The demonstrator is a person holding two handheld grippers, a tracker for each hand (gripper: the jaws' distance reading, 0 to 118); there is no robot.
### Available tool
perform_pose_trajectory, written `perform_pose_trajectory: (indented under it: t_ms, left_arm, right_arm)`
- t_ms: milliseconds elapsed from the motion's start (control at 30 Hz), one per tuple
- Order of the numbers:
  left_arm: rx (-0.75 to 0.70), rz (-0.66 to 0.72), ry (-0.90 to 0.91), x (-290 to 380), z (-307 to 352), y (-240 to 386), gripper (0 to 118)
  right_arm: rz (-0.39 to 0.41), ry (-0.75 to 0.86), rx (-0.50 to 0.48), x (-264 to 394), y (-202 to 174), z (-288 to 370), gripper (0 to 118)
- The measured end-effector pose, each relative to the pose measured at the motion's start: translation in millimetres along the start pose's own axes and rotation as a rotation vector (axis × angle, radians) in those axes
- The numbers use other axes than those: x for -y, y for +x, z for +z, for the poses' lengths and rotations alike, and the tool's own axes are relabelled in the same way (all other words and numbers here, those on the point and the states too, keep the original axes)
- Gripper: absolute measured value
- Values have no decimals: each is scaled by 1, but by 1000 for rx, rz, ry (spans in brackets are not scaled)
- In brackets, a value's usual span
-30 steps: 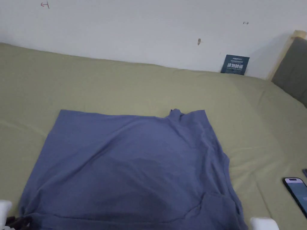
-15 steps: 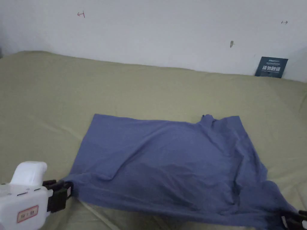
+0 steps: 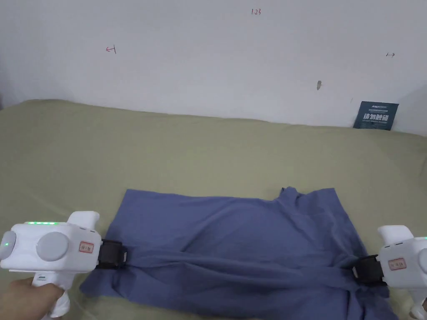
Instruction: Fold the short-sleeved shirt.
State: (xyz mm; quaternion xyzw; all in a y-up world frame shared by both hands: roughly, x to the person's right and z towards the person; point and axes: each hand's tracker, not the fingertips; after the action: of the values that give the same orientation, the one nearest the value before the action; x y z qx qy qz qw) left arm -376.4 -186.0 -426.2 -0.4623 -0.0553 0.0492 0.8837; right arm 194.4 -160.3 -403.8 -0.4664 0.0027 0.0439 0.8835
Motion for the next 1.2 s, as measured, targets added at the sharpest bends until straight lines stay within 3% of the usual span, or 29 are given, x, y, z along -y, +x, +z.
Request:
perform_pose_trajectory:
  t_ms: [33,67,100,167,233,333,400,433,467,500,533,600,667,700,733,800,833,1067,1200]
  left_arm:
    - [3,19,4,4,0,-5,88]
    - [46,47,32,7,3,-10,92]
    - [66,84,81,9,7,-17,92]
    - [88,103,165,21,30,-19,92]
    - [11,79,331,40,73,-8,90]
    - [-69,37,586,84,136,10,81]
    - [-95,-1,679,115,169,26,52]
    - [-110,-22,701,128,178,31,23]
    - [-156,-41,699,140,183,38,0]
    - [-231,-60,695,151,184,38,0]
    - [-231,-61,669,158,185,39,0]
    - [-133,-47,627,171,186,38,0]
    - [-144,-72,608,174,176,37,0]
    - [-116,-85,578,172,170,36,1]
    - [-79,-80,555,168,161,35,12]
    - [-15,-89,519,154,140,31,66]
    - [-11,-88,487,145,128,30,87]
    - [-63,6,235,80,24,9,91]
    - [1,203,114,62,-14,-16,88]
  right_arm:
    - [-8,12,10,2,1,0,72]
    - [-33,60,-21,6,5,6,86]
    - [-56,131,-53,12,6,15,81]
    - [-56,261,-30,25,2,41,81]
    - [-56,476,-11,49,-6,79,81]
    - [-120,771,24,98,-28,138,61]
    - [-143,872,46,131,-46,164,25]
    - [-138,904,72,143,-53,171,0]
    - [-133,924,125,158,-62,178,0]
    - [-115,936,167,169,-67,183,0]
    - [-110,926,145,175,-70,185,0]
    - [-90,891,124,187,-74,186,0]
    - [-84,858,115,190,-73,185,0]
    - [-96,854,104,191,-72,183,0]
    - [-113,836,89,190,-70,180,0]
    - [-151,815,77,186,-66,178,0]
    - [-166,811,61,184,-64,176,0]
    - [-173,767,57,164,-50,164,0]
    - [-176,728,64,161,-41,152,0]
